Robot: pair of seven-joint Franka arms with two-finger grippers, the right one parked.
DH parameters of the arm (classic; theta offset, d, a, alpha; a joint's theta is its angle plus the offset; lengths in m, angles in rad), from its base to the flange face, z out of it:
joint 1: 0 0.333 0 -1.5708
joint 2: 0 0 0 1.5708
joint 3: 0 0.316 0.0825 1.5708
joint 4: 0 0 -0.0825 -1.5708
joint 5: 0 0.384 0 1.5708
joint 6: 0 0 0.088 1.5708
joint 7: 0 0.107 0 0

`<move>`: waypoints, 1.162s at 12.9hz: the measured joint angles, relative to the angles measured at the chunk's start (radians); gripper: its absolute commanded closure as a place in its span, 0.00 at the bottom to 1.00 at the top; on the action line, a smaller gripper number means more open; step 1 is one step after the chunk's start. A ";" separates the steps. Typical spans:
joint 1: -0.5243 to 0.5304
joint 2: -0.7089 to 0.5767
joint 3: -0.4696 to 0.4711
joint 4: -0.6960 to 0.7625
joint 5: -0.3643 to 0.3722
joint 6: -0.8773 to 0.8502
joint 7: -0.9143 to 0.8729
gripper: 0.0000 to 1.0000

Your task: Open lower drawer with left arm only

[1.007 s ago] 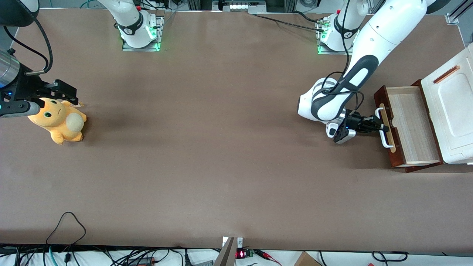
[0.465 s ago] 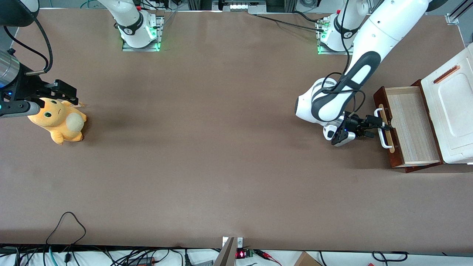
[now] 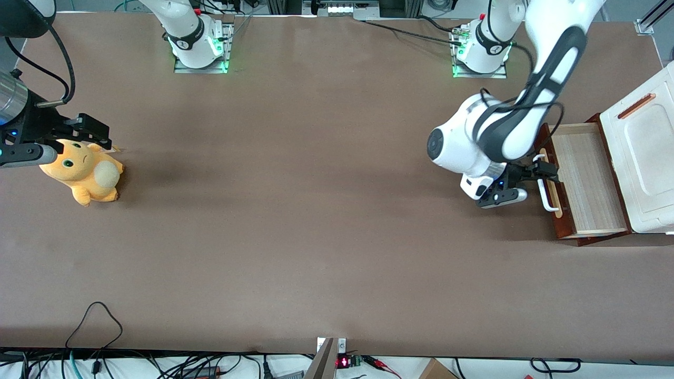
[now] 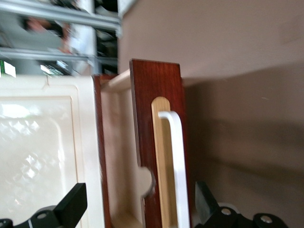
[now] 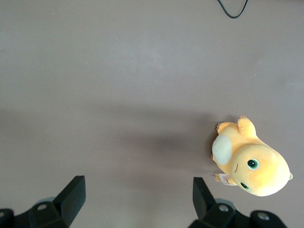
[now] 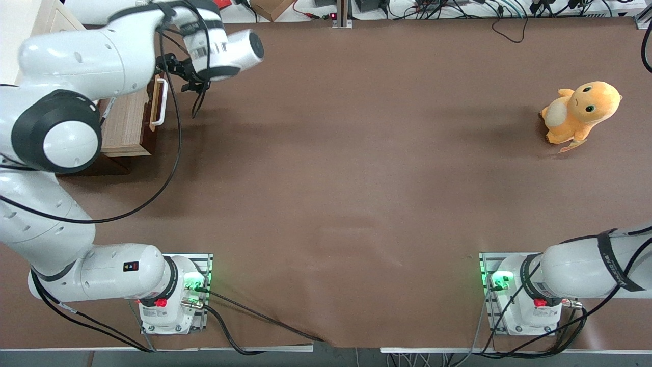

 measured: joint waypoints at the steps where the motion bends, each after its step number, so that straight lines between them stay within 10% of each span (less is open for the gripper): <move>1: -0.001 -0.039 0.008 0.029 -0.102 0.007 0.038 0.00; 8: -0.056 -0.303 0.316 0.149 -0.781 0.090 0.408 0.00; 15: -0.102 -0.378 0.511 0.149 -0.996 0.120 0.693 0.00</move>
